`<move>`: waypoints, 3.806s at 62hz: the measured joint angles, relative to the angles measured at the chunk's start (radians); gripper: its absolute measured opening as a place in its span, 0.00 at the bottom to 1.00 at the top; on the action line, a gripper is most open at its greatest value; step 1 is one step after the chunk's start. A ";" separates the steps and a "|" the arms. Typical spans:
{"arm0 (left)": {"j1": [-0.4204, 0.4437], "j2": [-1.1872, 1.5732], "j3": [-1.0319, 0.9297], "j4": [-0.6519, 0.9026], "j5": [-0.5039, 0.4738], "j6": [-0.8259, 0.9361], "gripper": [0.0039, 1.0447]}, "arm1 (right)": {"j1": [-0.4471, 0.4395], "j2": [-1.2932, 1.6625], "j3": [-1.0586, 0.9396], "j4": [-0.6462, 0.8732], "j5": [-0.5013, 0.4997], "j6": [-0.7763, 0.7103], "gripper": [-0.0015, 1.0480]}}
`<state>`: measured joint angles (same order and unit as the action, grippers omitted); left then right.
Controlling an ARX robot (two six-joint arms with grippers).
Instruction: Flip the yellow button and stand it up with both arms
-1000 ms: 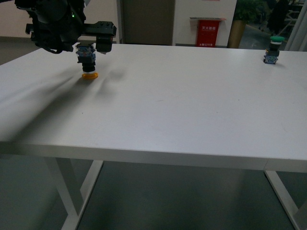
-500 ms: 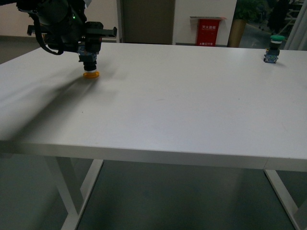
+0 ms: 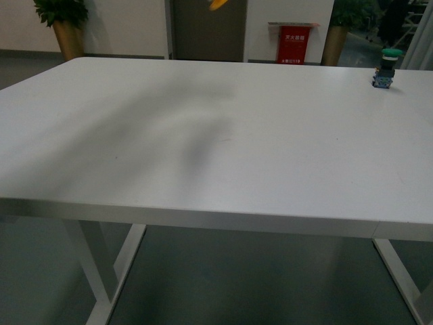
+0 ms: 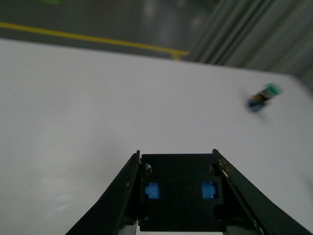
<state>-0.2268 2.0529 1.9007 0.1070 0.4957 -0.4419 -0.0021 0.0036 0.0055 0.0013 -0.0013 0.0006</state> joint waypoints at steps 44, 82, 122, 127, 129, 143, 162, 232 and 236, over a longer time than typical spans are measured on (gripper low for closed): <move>-0.136 0.145 -0.151 0.817 0.308 -1.145 0.35 | 0.000 0.000 0.000 0.000 0.000 0.000 0.93; -0.171 0.194 -0.123 0.793 0.317 -1.174 0.35 | -0.158 1.134 0.914 0.087 -0.553 0.702 0.93; -0.177 0.229 -0.041 0.744 0.323 -1.137 0.35 | 0.082 1.453 1.024 0.428 -0.444 1.437 0.93; -0.180 0.230 -0.032 0.736 0.323 -1.133 0.35 | 0.096 1.469 1.040 0.429 -0.437 1.436 0.93; -0.180 0.230 -0.030 0.736 0.323 -1.133 0.35 | 0.101 1.480 1.049 0.426 -0.431 1.436 0.93; -0.185 0.230 -0.029 0.735 0.319 -1.132 0.35 | 0.115 1.529 1.080 0.434 -0.337 1.398 0.93; -0.188 0.240 -0.011 0.719 0.319 -1.128 0.35 | 0.129 1.556 1.108 0.454 -0.270 1.403 0.93; -0.111 0.094 -0.143 0.375 0.299 -0.801 0.95 | 0.120 1.566 1.069 0.515 -0.209 1.363 0.30; -0.091 0.001 -0.222 0.243 0.248 -0.623 0.94 | 0.119 1.559 1.065 0.514 -0.209 1.351 0.30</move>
<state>-0.3180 2.0537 1.6787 0.3504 0.7437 -1.0649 0.1165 1.5627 1.0702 0.5152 -0.2100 1.3514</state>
